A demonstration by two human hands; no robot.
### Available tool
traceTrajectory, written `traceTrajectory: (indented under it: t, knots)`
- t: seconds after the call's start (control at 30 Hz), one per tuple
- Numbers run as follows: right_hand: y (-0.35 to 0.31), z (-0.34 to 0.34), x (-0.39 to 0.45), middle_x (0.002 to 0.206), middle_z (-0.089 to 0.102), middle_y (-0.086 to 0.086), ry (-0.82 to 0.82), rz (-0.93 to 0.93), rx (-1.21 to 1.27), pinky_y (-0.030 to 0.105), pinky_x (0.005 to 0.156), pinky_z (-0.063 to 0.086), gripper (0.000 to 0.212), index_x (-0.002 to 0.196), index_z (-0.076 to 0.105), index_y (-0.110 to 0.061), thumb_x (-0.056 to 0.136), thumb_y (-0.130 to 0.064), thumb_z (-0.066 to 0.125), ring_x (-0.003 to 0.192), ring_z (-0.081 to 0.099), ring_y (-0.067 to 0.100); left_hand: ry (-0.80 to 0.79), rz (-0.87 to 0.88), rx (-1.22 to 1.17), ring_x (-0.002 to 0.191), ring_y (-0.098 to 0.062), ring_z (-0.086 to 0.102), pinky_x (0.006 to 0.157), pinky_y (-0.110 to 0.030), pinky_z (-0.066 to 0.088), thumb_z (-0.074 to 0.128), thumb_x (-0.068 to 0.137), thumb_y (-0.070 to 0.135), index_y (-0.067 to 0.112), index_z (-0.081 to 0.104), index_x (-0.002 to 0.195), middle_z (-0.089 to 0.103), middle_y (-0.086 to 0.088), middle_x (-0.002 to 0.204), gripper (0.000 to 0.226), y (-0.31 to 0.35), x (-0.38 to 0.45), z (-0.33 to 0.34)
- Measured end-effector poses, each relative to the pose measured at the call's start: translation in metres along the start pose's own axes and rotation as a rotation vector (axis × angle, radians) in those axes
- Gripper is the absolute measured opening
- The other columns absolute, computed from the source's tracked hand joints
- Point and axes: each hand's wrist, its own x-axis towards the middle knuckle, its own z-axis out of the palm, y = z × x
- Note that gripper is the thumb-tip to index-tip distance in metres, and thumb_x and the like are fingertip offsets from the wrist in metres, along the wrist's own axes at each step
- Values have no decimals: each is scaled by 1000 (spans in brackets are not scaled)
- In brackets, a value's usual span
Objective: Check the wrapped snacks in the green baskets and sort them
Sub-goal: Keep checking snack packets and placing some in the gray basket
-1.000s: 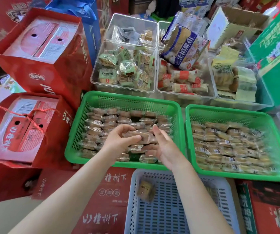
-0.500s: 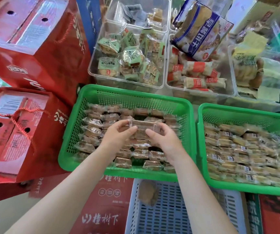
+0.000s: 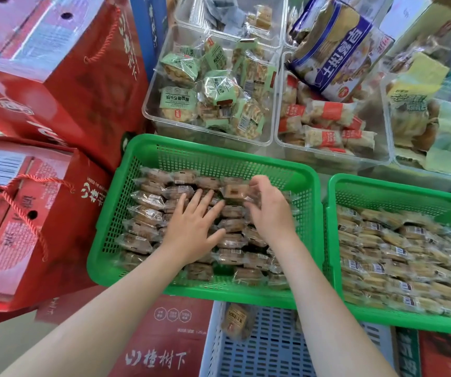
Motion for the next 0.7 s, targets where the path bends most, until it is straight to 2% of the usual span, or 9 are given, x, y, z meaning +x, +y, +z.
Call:
traceTrajectory:
  t: [0.07, 0.13, 0.23, 0.33, 0.4, 0.5, 0.6, 0.7]
  knots:
    - [4, 3, -1, 99, 66, 0, 1, -101, -159, 38, 81, 51, 29, 107, 56, -15, 87, 4, 65, 95, 53, 21, 6, -3, 8, 156, -24, -10, 123, -50, -10, -5, 91, 71, 36, -6, 161, -8, -1, 170, 78, -1, 0, 3]
    - [5, 8, -1, 98, 65, 7, -7, -183, -250, 44, 78, 49, 30, 107, 58, -9, 84, 8, 64, 92, 50, 26, 7, -5, 2, 156, -24, -11, 123, -50, -10, 4, 95, 70, 36, -6, 161, -9, -2, 170, 74, 0, 1, 5]
    - [2, 19, 2, 102, 63, 13, 5, -233, -261, 45, 77, 52, 26, 108, 61, -4, 84, 5, 68, 94, 56, 33, 20, -7, -14, 156, -24, -11, 123, -50, -11, 11, 98, 68, 33, -6, 161, -8, -2, 170, 74, 1, 2, 6]
    - [6, 29, 8, 104, 58, 13, -11, -205, -218, 45, 74, 55, 22, 107, 64, -3, 86, 3, 69, 90, 60, 33, 62, -10, -106, 157, -21, -6, 124, -47, -10, 8, 97, 67, 24, -8, 161, -2, -1, 170, 79, 0, 1, 10]
    - [13, 34, 12, 102, 59, 12, -18, -206, -211, 47, 76, 55, 21, 109, 67, -5, 88, -2, 70, 92, 59, 32, 124, -13, -170, 157, -22, 2, 126, -48, -4, 6, 95, 65, 23, -6, 162, 7, -4, 170, 80, -2, 2, 12]
    - [17, 38, 18, 98, 61, 11, 32, -204, -247, 44, 81, 49, 18, 103, 75, -11, 93, -22, 66, 96, 54, 31, 219, 14, -101, 154, -28, 13, 122, -55, 5, 12, 98, 63, 31, 7, 161, 19, -9, 167, 71, 0, 6, 14]
    - [13, 34, 29, 98, 63, 13, 92, -128, -185, 45, 85, 44, 28, 89, 79, -9, 93, -26, 58, 98, 53, 33, 210, 31, -63, 157, -28, -2, 120, -54, -9, 4, 96, 66, 37, -4, 159, 6, -6, 170, 70, 1, 16, 11]
    - [12, 30, 45, 108, 65, 13, 98, 8, -51, 49, 95, 43, 24, 105, 74, -4, 97, -21, 59, 108, 53, 32, 139, 38, -56, 155, -28, -18, 121, -53, -14, -7, 90, 70, 41, -8, 158, -12, -4, 169, 74, -1, 25, 7]
